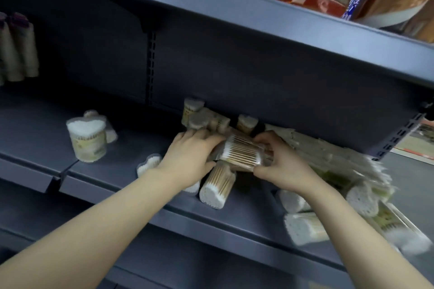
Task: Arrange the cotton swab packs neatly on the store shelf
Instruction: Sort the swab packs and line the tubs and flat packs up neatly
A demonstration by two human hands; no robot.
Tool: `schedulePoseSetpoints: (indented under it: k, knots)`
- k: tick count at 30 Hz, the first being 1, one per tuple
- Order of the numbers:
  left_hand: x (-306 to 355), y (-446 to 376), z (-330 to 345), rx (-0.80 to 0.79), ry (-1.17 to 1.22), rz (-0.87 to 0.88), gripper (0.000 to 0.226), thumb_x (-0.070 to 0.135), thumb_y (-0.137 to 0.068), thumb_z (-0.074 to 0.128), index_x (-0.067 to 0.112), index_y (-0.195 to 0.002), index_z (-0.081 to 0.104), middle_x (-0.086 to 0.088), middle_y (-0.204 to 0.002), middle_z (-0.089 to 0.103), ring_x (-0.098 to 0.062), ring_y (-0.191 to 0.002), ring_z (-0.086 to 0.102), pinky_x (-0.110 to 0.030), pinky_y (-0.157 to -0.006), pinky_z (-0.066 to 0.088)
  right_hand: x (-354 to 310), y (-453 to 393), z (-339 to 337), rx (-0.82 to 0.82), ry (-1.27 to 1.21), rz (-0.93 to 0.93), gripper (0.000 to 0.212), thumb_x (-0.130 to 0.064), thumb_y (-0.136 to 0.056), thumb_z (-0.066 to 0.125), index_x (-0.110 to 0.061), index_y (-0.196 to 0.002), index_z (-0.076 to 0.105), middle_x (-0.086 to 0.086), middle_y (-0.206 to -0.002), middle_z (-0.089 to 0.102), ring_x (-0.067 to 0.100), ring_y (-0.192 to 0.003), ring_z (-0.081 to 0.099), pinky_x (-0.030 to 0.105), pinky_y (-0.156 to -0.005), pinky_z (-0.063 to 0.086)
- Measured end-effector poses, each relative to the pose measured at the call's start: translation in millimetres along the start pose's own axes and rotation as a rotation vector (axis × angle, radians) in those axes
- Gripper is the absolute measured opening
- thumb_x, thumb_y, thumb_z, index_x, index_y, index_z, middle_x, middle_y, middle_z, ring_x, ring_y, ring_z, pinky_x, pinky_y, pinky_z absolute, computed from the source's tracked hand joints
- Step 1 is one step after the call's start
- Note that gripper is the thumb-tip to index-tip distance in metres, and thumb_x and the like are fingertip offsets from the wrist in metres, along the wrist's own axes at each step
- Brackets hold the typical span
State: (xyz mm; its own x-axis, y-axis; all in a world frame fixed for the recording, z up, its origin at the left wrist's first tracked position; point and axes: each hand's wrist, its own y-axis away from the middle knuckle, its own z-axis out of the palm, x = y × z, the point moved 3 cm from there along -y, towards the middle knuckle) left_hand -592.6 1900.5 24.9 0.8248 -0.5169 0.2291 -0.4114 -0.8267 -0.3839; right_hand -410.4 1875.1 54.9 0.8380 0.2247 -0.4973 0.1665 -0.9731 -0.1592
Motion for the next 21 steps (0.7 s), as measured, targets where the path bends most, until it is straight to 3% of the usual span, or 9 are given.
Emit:
schedulePoseSetpoints:
  k: [3,6,11,17,21]
  knots:
    - [11,-5,4,0.037,0.043,0.083,0.054,0.03,-0.083,0.065,0.028,-0.134,0.046,-0.004,-0.124,0.053,-0.028,-0.115,0.048,-0.038,-0.094,0.038,10,9,-8,-0.013,-0.037,0.019,0.051,-0.017,-0.068,0.07,-0.032,-0.107,0.041,-0.005,-0.11,0.054,0.009,-0.094,0.055,0.021,-0.074,0.043]
    - [19,-9,7,0.067,0.092,0.192,0.044,0.021,-0.07,0.067,0.017,-0.114,0.064,-0.011,-0.098,0.064,-0.036,-0.086,0.062,-0.044,-0.069,0.052,16,14,-12,-0.026,-0.054,0.045,0.051,-0.029,-0.058,0.062,-0.033,-0.105,0.043,-0.006,-0.108,0.056,0.006,-0.093,0.056,0.018,-0.074,0.044]
    - [30,-21,7,0.07,0.105,0.269,0.035,0.025,-0.072,0.058,0.018,-0.106,0.065,-0.006,-0.092,0.065,-0.032,-0.074,0.064,-0.038,-0.055,0.053,24,20,-19,-0.043,-0.056,0.059,0.052,-0.031,-0.058,0.056,-0.026,-0.109,0.047,-0.002,-0.109,0.059,0.01,-0.093,0.058,0.023,-0.077,0.045]
    - [41,-27,9,0.008,0.165,0.312,0.035,0.036,-0.08,0.037,0.026,-0.11,0.051,-0.004,-0.108,0.062,-0.03,-0.087,0.063,-0.042,-0.066,0.053,32,24,-17,-0.05,-0.043,0.06,0.044,-0.03,-0.062,0.053,-0.032,-0.105,0.048,-0.003,-0.11,0.059,0.013,-0.1,0.057,0.036,-0.088,0.047]
    - [45,-32,18,-0.043,0.198,0.244,0.054,0.053,-0.082,0.027,0.025,-0.124,0.049,-0.002,-0.126,0.051,-0.026,-0.106,0.054,-0.041,-0.082,0.048,34,27,-18,-0.028,0.008,0.066,0.047,-0.029,-0.065,0.055,-0.027,-0.112,0.053,-0.003,-0.112,0.056,0.013,-0.1,0.054,0.032,-0.089,0.046]
